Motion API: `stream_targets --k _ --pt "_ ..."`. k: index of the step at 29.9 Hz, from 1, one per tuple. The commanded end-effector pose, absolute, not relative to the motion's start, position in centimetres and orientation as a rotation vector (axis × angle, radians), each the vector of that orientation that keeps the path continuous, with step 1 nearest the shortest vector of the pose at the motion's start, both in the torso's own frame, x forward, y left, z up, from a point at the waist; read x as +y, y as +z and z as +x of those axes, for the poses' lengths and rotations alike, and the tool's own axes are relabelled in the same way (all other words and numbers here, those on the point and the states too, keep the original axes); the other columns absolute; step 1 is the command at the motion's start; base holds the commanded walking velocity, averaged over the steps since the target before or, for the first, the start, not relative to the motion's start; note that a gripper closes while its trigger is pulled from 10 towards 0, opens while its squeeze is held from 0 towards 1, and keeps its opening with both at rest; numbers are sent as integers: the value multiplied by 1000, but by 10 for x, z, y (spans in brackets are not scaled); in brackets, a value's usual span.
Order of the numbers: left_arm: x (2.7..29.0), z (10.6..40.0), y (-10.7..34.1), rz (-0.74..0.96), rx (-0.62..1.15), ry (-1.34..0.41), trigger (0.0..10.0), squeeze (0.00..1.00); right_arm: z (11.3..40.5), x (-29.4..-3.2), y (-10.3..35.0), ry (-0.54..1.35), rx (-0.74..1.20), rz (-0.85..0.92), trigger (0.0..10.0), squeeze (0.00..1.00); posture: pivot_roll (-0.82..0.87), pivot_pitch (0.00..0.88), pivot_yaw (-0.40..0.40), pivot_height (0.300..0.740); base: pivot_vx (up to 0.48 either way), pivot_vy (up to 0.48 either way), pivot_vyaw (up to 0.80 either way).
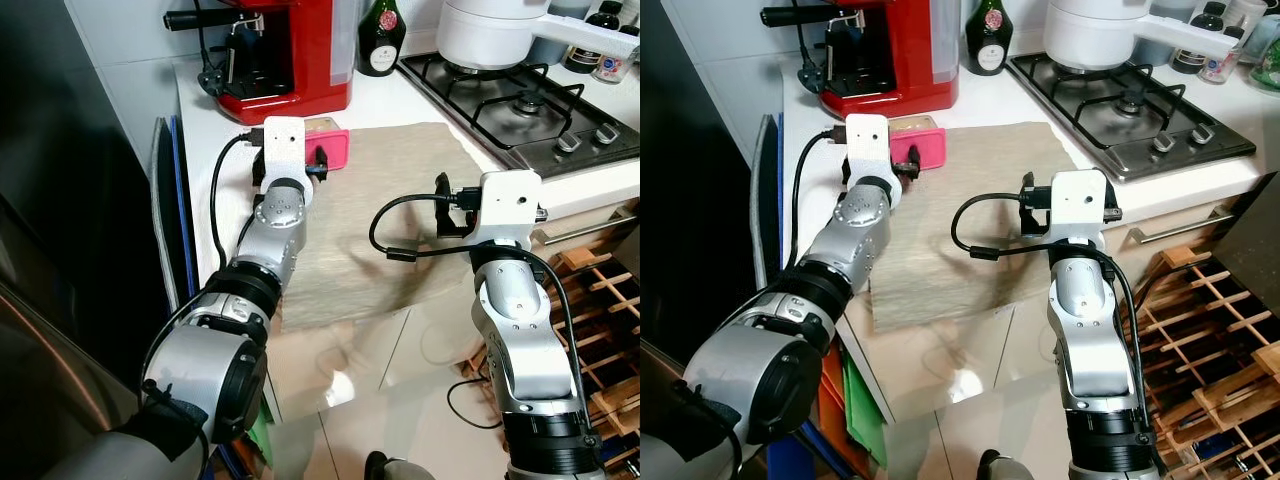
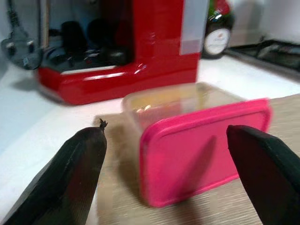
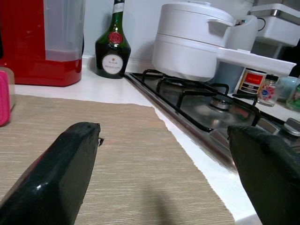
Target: Restocking fridge
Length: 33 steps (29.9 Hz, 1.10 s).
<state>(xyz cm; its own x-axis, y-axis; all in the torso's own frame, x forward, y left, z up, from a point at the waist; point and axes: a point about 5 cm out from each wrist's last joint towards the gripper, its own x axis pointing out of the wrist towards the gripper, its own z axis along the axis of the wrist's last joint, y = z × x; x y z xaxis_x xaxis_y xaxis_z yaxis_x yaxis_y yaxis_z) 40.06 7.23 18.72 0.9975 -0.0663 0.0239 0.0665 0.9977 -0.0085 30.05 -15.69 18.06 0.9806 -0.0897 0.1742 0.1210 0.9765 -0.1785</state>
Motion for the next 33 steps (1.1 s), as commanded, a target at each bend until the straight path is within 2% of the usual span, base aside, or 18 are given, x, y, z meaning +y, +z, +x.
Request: stream_targets --k 1,2,10,25,27,28,30,31,32,33 --pt "73 403 197 4 -62 -105 10000 1000 302 -155 182 -96 -168 -193 10000 0 -188 0 34 740 0 0 0" --pt "76 404 198 1 -80 -167 10000 0 302 -155 183 -95 -170 -194 10000 0 -185 0 34 740 0 0 0" --pt "92 405 187 35 -40 -174 10000 0 304 -152 182 -87 -172 -191 10000 0 -179 0 38 740 0 0 0" --pt "84 404 182 75 -18 -258 10000 0 304 -152 182 -87 -175 -197 10000 0 -188 0 40 740 0 0 0" --pt "84 404 178 78 12 -270 9686 0 304 -153 182 -87 -174 -196 10000 0 -186 0 41 740 0 0 0" --pt "83 403 175 71 29 -267 5137 0 304 -153 182 -88 -173 -195 10000 0 -186 0 41 740 0 0 0" --pt "83 403 175 69 32 -266 5137 0 304 -153 182 -88 -172 -195 10000 0 -186 0 41 740 0 0 0" --pt "82 403 175 68 33 -269 4118 0 304 -152 182 -88 -173 -195 10000 0 -190 0 43 740 0 0 0" --pt "80 403 175 59 34 -276 3020 0 304 -152 182 -87 -173 -195 10000 0 -190 0 43 740 0 0 0" --pt "79 403 175 50 34 -286 0 0 304 -152 182 -88 -174 -195 10000 0 -190 0 43 740 0 0 0"
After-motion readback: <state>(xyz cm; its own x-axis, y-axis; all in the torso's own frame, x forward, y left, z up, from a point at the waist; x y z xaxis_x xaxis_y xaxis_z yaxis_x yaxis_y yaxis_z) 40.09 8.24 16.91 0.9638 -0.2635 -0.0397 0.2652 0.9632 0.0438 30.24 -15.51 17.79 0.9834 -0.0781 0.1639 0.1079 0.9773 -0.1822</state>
